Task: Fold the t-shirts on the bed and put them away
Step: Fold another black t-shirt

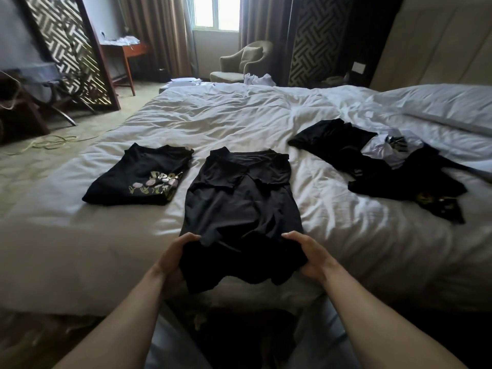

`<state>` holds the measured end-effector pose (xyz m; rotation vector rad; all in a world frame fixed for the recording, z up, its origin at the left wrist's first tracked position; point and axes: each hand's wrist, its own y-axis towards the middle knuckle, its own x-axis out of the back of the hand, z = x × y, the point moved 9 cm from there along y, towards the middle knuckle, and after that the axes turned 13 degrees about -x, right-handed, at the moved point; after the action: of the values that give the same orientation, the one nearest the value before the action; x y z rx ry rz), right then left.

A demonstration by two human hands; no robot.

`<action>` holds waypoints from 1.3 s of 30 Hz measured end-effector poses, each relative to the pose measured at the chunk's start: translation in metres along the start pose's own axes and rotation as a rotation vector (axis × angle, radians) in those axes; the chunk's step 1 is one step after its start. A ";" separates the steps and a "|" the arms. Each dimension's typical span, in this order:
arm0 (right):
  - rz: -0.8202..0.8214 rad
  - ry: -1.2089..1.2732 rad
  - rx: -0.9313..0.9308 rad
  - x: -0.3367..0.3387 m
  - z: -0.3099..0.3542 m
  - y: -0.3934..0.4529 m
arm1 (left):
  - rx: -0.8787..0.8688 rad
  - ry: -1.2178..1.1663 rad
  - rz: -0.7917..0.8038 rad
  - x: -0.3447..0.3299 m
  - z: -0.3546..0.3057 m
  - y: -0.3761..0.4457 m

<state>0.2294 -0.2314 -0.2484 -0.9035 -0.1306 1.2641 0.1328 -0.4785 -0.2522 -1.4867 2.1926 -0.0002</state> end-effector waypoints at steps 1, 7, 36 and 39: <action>-0.029 -0.030 -0.002 0.002 -0.002 0.000 | 0.012 0.048 -0.005 0.003 0.001 0.000; -0.503 -0.199 0.012 0.060 -0.013 -0.002 | -0.057 0.389 -0.173 0.052 0.003 0.014; -0.768 -0.555 0.164 0.069 -0.012 -0.002 | -0.087 0.461 -0.294 0.065 0.027 -0.014; -0.677 -0.324 0.233 0.061 0.000 -0.001 | -0.081 0.335 -0.248 0.052 0.022 -0.002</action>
<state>0.2516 -0.1790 -0.2712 -0.3880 -0.4923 0.7557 0.1282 -0.5193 -0.2919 -1.9128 2.2639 -0.2629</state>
